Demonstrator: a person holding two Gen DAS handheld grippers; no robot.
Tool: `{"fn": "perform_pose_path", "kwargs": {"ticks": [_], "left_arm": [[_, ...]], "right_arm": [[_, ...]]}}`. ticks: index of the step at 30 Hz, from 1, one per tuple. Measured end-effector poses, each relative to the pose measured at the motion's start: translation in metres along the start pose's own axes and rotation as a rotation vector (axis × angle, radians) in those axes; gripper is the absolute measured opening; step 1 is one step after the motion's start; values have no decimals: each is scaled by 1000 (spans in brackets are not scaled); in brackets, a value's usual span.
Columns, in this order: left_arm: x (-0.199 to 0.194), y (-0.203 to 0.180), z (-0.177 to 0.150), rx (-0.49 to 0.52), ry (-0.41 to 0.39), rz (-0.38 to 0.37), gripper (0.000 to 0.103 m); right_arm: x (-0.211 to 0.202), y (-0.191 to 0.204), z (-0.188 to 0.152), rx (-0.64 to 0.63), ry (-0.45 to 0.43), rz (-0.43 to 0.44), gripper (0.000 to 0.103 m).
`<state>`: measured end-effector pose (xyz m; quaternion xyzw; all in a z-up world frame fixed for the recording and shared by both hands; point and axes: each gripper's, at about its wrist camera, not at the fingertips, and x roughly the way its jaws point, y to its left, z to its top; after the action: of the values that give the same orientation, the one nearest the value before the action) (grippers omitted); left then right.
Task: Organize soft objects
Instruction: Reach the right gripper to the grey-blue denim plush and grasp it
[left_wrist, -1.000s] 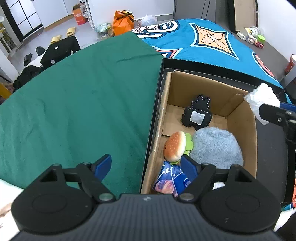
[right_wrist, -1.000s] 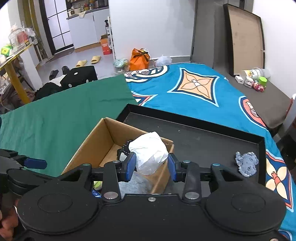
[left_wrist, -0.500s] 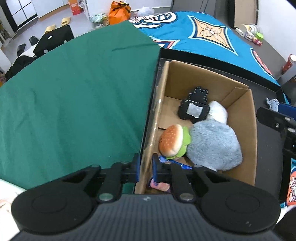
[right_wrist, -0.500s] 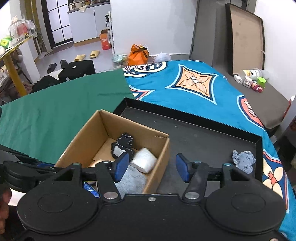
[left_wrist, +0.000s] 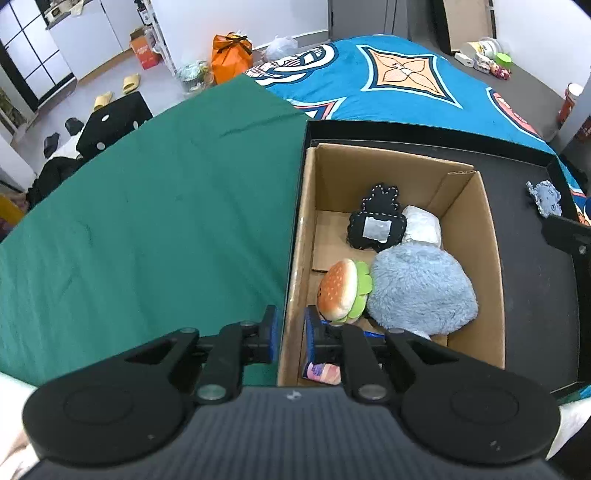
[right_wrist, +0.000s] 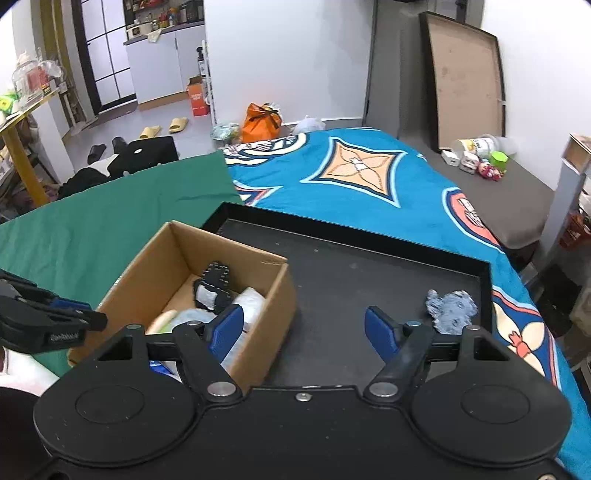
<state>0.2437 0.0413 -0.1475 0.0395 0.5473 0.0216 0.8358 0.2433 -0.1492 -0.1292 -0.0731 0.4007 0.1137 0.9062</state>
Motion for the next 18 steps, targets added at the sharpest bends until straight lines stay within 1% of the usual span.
{"fn": "perform_pose_path", "kwargs": {"ticks": [1,3,5,6,7,8,9,11,13,16,18], "left_arm": [[-1,-2,1,0,-3,0,17],[-3,-4,2,-1,-15,-6,26],[-5,-4,3,-9,-24,15,49],[-6,-4,4,-19,-35,25,53],[-8,-3,6,-31,-49,28,60],[-10,-1,7,-45,-64,32,64],[-13,0,8,-58,-79,33,66],[-18,2,10,-85,-110,23,74],[-23,3,13,-111,-135,3,78],[-27,1,16,-140,-149,-5,79],[-27,-2,18,-128,-152,8,79]], "right_arm": [[-1,-4,-1,5,-1,-1,72],[-2,-12,-4,17,-3,-3,73],[-5,-19,-7,24,-12,6,78],[-6,-22,-8,22,-20,13,81],[-8,-24,-10,20,-28,18,82],[-9,-25,-12,17,-38,18,82],[-10,-27,-13,12,-47,16,83],[-11,-30,-16,5,-51,18,85],[-10,-35,-20,10,-55,19,90],[-9,-44,-26,25,-69,9,92],[-7,-52,-30,37,-72,-3,93]]}}
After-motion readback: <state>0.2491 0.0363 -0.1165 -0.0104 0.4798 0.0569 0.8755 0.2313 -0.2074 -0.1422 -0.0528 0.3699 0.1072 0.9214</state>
